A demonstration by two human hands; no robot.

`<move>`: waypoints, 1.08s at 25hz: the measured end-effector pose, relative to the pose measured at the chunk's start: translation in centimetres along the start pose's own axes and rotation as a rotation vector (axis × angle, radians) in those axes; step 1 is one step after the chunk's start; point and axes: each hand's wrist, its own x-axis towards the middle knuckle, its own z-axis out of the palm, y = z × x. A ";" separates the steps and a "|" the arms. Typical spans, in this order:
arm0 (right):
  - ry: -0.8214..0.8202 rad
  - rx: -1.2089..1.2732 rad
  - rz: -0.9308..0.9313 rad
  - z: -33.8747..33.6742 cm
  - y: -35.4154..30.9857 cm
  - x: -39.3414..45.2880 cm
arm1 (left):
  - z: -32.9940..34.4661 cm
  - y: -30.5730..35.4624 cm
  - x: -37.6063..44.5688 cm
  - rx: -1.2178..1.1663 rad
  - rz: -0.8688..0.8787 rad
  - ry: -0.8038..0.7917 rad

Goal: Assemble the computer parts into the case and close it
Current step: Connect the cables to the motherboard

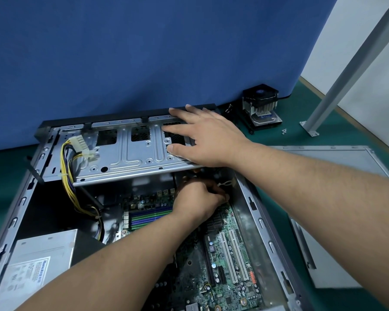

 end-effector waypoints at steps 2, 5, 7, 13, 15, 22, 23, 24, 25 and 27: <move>-0.003 0.001 0.000 0.0 0.0 0.0 | -0.1 0.1 0.0 0.003 -0.007 -0.010; -0.003 0.001 0.000 0.0 0.0 0.0 | -0.1 0.3 0.1 0.041 0.003 -0.027; 0.000 -0.004 0.000 0.0 -0.1 0.0 | -0.1 0.4 0.2 0.058 0.002 -0.035; 0.001 -0.004 -0.001 0.0 -0.1 0.0 | 0.1 0.6 0.5 0.031 -0.043 -0.055; 0.001 -0.004 -0.001 0.1 0.0 0.0 | 0.3 0.6 0.6 0.018 -0.046 -0.060; 0.007 -0.002 -0.007 0.2 0.2 0.0 | 0.4 0.7 0.7 0.053 -0.075 -0.091; 0.008 -0.002 -0.007 0.1 0.2 0.1 | 0.4 0.8 0.7 0.073 -0.076 -0.090; 0.008 -0.004 -0.007 0.2 0.2 0.0 | 0.5 0.8 0.7 0.099 -0.077 -0.087; 0.008 -0.008 -0.009 0.2 0.3 0.0 | 0.6 0.9 0.6 0.130 -0.080 -0.079; 0.007 -0.012 -0.008 0.2 0.3 0.1 | 0.6 1.0 0.5 0.158 -0.086 -0.071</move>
